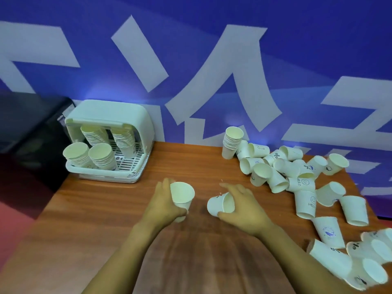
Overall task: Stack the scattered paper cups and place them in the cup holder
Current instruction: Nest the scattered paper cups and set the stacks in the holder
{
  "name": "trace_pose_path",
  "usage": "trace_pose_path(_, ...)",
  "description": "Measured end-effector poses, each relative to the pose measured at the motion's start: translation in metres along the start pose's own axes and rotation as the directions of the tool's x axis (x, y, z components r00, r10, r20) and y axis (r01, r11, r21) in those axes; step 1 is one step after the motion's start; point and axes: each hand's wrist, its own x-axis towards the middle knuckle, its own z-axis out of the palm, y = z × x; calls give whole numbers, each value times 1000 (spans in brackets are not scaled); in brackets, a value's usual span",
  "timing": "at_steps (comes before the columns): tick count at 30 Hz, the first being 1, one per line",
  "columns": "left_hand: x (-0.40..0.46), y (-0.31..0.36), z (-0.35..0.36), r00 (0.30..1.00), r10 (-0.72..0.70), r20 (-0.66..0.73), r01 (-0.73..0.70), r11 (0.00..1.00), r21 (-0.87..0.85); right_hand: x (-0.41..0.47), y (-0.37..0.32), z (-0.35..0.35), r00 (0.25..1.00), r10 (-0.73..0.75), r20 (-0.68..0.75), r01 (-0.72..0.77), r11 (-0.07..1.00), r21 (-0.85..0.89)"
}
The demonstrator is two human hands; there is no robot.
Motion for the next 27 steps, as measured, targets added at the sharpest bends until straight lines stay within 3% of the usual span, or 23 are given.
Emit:
trace_pose_path(6, -1, -64, -74, 1000, 13, -22, -14, 997, -72, 36, -95, 49, 991, 26, -134, -16, 997, 75)
trace_pose_path(10, 5, -99, -107, 999, -16, -50, 11, 995, -103, 48, -131, 76, 993, 17, -116, -10, 998, 60)
trace_pose_path(17, 15, -105, -115, 1000, -20, 17, 23, 988, -154, 56, -144, 87, 988, 64, -143, -54, 996, 71)
trace_pose_path(23, 25, -108, -127, 997, -73, -39, 71, 996, -56, 83, -138, 82, 989, 71, -128, -51, 987, 152)
trace_pose_path(27, 34, -119, -144, 991, -63, -121, 61, 998, -17, 94, -144, 95, 994, 98, -47, -94, 993, 72)
